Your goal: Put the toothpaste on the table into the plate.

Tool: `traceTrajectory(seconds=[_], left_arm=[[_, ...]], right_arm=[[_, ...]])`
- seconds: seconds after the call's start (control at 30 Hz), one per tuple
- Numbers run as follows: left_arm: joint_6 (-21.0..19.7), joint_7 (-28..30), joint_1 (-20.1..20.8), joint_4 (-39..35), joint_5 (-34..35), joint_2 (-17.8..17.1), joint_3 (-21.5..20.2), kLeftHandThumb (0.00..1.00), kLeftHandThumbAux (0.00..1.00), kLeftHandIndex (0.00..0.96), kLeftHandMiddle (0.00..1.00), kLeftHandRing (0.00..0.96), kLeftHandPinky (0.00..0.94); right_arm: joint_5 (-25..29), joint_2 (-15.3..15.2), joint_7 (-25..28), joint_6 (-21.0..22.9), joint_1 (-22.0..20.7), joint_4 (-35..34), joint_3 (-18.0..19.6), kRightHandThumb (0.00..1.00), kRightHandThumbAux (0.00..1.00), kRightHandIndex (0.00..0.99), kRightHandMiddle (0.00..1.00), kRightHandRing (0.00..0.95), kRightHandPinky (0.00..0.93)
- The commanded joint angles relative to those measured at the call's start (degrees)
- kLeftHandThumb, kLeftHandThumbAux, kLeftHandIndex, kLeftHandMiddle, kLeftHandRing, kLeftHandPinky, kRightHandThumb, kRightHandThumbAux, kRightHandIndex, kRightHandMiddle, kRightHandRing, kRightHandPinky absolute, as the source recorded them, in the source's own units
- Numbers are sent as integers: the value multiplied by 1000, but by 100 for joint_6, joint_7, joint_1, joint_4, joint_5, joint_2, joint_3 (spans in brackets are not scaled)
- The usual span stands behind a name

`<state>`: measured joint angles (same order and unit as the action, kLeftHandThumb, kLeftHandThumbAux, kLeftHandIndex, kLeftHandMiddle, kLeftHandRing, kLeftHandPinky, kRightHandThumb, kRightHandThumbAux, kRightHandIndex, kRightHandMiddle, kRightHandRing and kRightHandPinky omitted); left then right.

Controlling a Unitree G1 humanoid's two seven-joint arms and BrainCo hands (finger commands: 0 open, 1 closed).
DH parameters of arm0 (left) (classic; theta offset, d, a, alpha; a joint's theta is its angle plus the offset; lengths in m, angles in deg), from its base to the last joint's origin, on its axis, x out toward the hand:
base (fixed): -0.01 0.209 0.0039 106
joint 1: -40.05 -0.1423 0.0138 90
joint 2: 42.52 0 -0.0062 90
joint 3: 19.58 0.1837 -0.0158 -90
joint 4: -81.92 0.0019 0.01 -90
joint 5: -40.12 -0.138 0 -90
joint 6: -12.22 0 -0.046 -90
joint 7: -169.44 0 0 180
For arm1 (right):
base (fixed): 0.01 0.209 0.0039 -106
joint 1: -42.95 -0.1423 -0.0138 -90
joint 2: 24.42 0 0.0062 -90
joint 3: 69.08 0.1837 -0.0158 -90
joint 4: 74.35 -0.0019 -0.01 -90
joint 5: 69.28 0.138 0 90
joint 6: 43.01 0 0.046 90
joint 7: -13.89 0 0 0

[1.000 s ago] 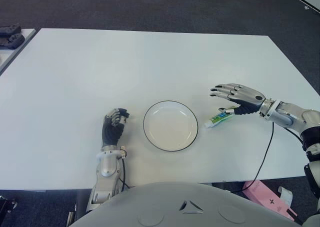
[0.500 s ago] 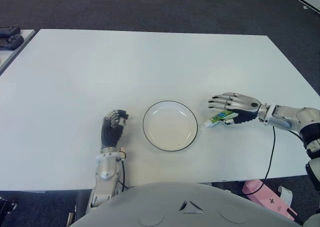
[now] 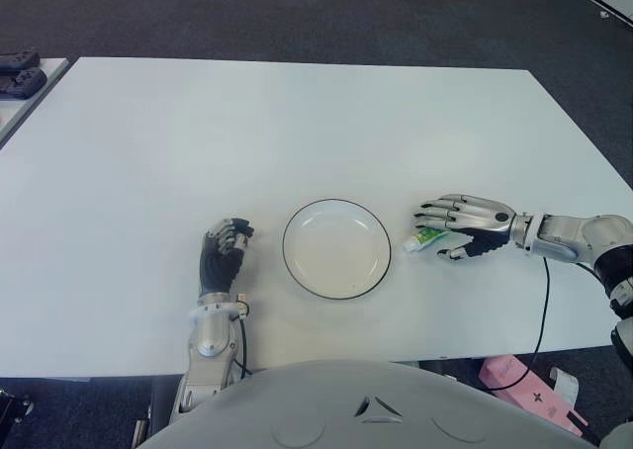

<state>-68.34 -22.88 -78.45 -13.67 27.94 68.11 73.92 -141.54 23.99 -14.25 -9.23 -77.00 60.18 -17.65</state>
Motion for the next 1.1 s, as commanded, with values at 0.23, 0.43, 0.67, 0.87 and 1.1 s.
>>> traceTrajectory(seconds=[0.23,0.43,0.67,0.87,1.1], left_arm=[[-102,20,-118,4,66,33,27,709,722,423,471,454,448],[-29,15,-141,5,64,19,34,709,722,424,476,460,458],[-51,12,-194,-27,27,26,68,709,722,424,474,459,449],[-100,10,-247,-67,13,39,87,708,722,424,473,458,447],[-55,-25,-307,-77,-19,38,86,708,722,424,479,463,455]], right_arm=[[244,-367,478,-134,350,-748,14,405,83,0,0,0,0],[354,-580,975,-147,507,-1199,83,403,90,0,0,0,0],[146,-504,896,146,703,-1081,41,418,103,0,0,0,0],[-138,-280,448,342,593,-616,-167,430,115,0,0,0,0],[-618,183,-579,879,333,407,-656,452,113,0,0,0,0]])
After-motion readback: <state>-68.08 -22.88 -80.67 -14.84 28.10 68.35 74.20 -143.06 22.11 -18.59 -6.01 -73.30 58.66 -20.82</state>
